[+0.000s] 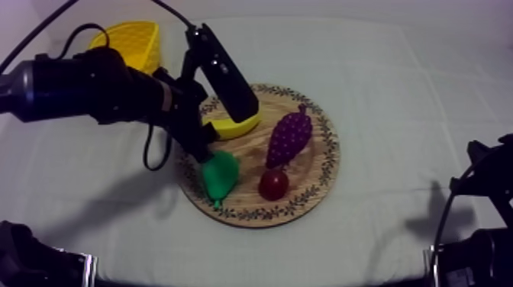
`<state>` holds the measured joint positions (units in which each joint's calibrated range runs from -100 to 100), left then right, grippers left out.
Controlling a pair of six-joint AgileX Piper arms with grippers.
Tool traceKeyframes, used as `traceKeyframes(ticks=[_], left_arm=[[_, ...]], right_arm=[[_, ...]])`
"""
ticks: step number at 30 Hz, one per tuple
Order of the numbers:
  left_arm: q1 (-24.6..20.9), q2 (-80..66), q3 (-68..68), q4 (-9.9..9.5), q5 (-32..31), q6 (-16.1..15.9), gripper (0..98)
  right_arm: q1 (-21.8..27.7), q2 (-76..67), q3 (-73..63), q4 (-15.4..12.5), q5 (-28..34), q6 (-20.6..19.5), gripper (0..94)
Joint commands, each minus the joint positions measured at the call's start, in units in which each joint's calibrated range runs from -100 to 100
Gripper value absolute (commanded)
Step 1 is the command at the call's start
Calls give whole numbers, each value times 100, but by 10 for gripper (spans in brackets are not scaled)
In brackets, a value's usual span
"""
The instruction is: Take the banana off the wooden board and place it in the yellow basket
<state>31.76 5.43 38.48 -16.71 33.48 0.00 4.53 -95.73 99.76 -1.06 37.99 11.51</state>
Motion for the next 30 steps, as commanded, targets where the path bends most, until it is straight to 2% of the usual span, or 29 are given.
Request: traceKeyframes(ticks=[1, 13, 22, 30], left_arm=[[27, 170, -71, -10, 21, 19, 627], [187, 1279, -1242, -26, 734, 61, 609], [86, 2000, -2402, -35, 1686, -149, 589], [81, 2284, -2740, -58, 2219, -112, 571]], right_arm=[[-1, -2, 2, 1, 0, -1, 3], [-1, -2, 2, 1, 0, -1, 3], [-1, -2, 2, 1, 0, -1, 3], [-1, -2, 2, 1, 0, -1, 3]])
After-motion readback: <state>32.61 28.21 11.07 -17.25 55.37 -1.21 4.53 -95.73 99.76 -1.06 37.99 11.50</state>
